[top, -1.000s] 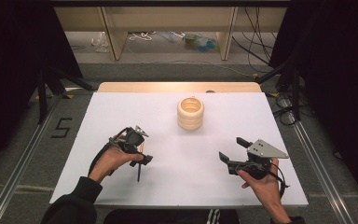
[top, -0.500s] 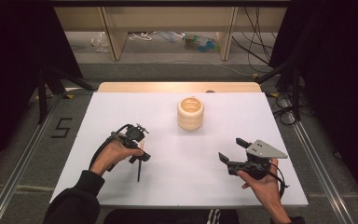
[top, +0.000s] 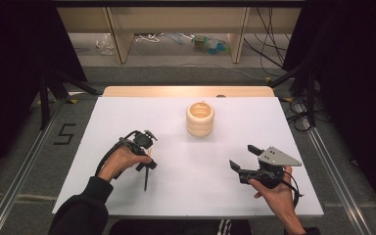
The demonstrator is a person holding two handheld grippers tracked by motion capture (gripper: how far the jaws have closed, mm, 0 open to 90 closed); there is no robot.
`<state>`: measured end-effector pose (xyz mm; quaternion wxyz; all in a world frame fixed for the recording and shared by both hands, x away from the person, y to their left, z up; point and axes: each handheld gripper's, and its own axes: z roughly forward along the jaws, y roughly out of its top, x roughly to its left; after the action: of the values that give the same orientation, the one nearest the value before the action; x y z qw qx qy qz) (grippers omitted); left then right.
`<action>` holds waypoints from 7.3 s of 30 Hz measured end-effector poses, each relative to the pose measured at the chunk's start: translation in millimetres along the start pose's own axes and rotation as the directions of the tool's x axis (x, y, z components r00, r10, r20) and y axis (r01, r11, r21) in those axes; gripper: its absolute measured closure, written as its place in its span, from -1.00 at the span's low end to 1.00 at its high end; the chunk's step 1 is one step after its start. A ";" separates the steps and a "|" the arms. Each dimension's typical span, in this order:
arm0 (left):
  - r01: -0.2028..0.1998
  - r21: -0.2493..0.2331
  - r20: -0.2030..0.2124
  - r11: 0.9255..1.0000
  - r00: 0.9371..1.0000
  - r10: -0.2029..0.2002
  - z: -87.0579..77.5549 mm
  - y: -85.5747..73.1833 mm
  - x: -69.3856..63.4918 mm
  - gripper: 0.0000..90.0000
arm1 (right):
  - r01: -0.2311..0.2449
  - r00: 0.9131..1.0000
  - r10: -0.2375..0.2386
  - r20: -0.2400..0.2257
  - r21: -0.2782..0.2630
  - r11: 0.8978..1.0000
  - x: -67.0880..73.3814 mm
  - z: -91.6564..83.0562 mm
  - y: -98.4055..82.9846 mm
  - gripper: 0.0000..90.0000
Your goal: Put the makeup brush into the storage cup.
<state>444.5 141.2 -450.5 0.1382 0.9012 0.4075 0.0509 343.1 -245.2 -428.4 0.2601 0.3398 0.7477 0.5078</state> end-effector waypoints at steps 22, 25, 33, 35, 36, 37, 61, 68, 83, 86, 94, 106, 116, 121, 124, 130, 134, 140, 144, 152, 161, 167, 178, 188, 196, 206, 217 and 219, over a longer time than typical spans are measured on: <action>0.022 0.094 0.000 0.995 1.000 -0.022 9.8 7.4 1.4 0.17 | 0.003 1.000 -0.003 -0.001 0.002 1.000 0.1 0.9 -0.6 -0.58; 0.051 0.090 0.011 0.995 0.999 -0.052 12.2 8.9 1.7 0.21 | 0.003 1.000 -0.003 0.000 0.005 1.000 -0.2 0.6 -1.1 -0.58; 0.047 0.114 -0.001 0.992 0.999 -0.047 13.0 10.6 0.6 0.32 | -0.010 1.000 0.010 -0.005 0.013 1.000 0.7 -1.4 -0.2 -0.57; 0.040 0.113 0.001 0.993 0.999 -0.040 13.4 10.3 1.2 0.40 | 0.005 1.000 -0.005 -0.001 -0.004 1.000 0.0 -0.3 -0.7 -0.56; 0.031 0.103 0.004 0.994 1.000 -0.031 13.9 10.0 1.5 0.46 | -0.009 1.000 0.009 -0.006 0.017 1.000 0.8 -1.7 -0.4 -0.56; 0.031 0.103 0.004 0.994 1.000 -0.031 13.9 10.0 1.5 0.49 | -0.009 1.000 0.009 -0.006 0.017 1.000 0.8 -1.7 -0.4 -0.56; -0.105 0.189 0.001 0.976 0.994 0.107 15.8 21.0 -2.6 0.85 | -0.002 1.000 0.002 0.006 -0.008 1.000 0.4 -1.3 -0.2 -0.54; -0.191 0.207 0.016 0.960 0.981 0.191 14.5 22.5 1.6 0.85 | 0.003 1.000 -0.003 0.007 -0.007 1.000 0.2 -1.0 -0.7 -0.54; -0.228 0.204 0.047 0.952 0.974 0.223 13.0 22.2 5.1 0.85 | 0.002 1.000 -0.002 0.008 -0.004 1.000 -0.6 -1.8 -0.3 -0.54; -0.231 0.196 0.044 0.953 0.973 0.226 11.9 21.9 7.2 0.85 | 0.002 1.000 -0.002 0.013 -0.011 1.000 -0.7 -1.1 -0.7 -0.54; -0.218 0.158 0.056 0.963 0.976 0.212 5.7 21.0 12.0 0.85 | 0.002 1.000 -0.002 0.006 -0.002 1.000 -0.6 -1.7 -0.9 -0.54; -0.181 0.015 0.044 0.983 0.983 0.180 -13.9 22.7 12.1 0.85 | 0.003 1.000 -0.004 0.009 0.011 1.000 -0.8 -2.5 -0.7 -0.54; -0.107 -0.246 0.045 0.963 0.992 0.121 -42.3 27.3 13.4 0.85 | -0.017 1.000 0.016 0.005 0.009 1.000 -0.8 -2.6 -1.3 -0.54; -0.110 -0.291 0.041 0.950 0.991 0.127 -49.0 26.5 14.0 0.85 | -0.020 1.000 0.020 0.005 0.005 1.000 -0.3 -2.1 -1.0 -0.54; -0.084 -0.349 0.034 0.933 0.994 0.102 -50.8 26.6 11.5 0.85 | -0.010 1.000 0.010 0.008 0.003 1.000 -1.6 -2.3 -1.1 -0.54; -0.056 -0.443 0.011 0.895 0.998 0.068 -52.4 29.5 9.2 0.85 | -0.006 1.000 0.006 0.012 0.000 1.000 -2.4 -2.7 -1.0 -0.54; -0.040 -0.480 -0.003 0.876 0.999 0.043 -52.2 32.0 8.3 0.85 | -0.004 1.000 0.004 0.012 0.000 1.000 -2.3 -2.3 -1.5 -0.54; -0.035 -0.558 -0.033 0.829 0.999 0.020 -57.2 35.8 9.6 0.85 | -0.008 1.000 0.008 0.014 0.004 1.000 -2.5 -3.1 -1.3 -0.54; 0.021 -0.628 -0.012 0.778 0.999 -0.036 -58.6 37.7 9.6 0.85 | -0.006 1.000 0.005 0.016 0.019 1.000 -2.7 -4.1 -1.2 -0.54; 0.057 -0.672 -0.031 0.738 0.994 -0.104 -57.7 42.0 14.9 0.85 | -0.008 1.000 0.008 0.011 -0.003 1.000 -2.9 -2.9 -0.9 -0.54; 0.093 -0.711 -0.008 0.697 0.990 -0.141 -54.5 50.5 15.6 0.85 | -0.008 1.000 0.008 0.008 -0.003 1.000 -2.8 -2.6 -1.5 -0.54; 0.115 -0.747 0.010 0.655 0.987 -0.162 -55.2 58.2 12.3 0.85 | -0.009 1.000 0.009 0.007 -0.003 1.000 -2.9 -2.8 -1.4 -0.54; 0.131 -0.776 0.049 0.617 0.988 -0.149 -53.9 67.9 10.3 0.85 | -0.010 1.000 0.010 0.009 -0.007 1.000 -2.6 -3.1 -1.0 -0.54; 0.119 -0.804 0.051 0.583 0.990 -0.133 -58.3 83.0 2.6 0.85 | -0.009 1.000 0.009 0.005 -0.003 1.000 -2.3 -2.9 -0.9 -0.54; 0.113 -0.819 0.054 0.563 0.991 -0.121 -60.3 96.2 0.3 0.85 | -0.026 1.000 0.026 -0.003 0.002 1.000 -1.3 -3.4 -0.8 -0.54; 0.133 -0.827 0.080 0.545 0.990 -0.120 -58.5 110.1 -2.5 0.85 | -0.011 1.000 0.011 -0.004 -0.013 1.000 -2.4 -1.9 -1.6 -0.54; 0.130 -0.846 0.089 0.518 0.991 -0.103 -57.7 122.5 -9.9 0.85 | -0.012 1.000 0.012 0.008 -0.026 1.000 -1.7 -1.9 -1.4 -0.61; 0.124 -0.848 0.087 0.515 0.992 -0.096 -58.7 125.4 -11.1 0.85 | -0.023 1.000 0.024 0.007 -0.021 1.000 -1.4 -2.2 -1.2 -0.64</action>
<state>515.4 66.1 -357.6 0.5692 0.6918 0.3850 0.2217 342.1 -247.9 -428.7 0.2605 0.3477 0.7373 0.5173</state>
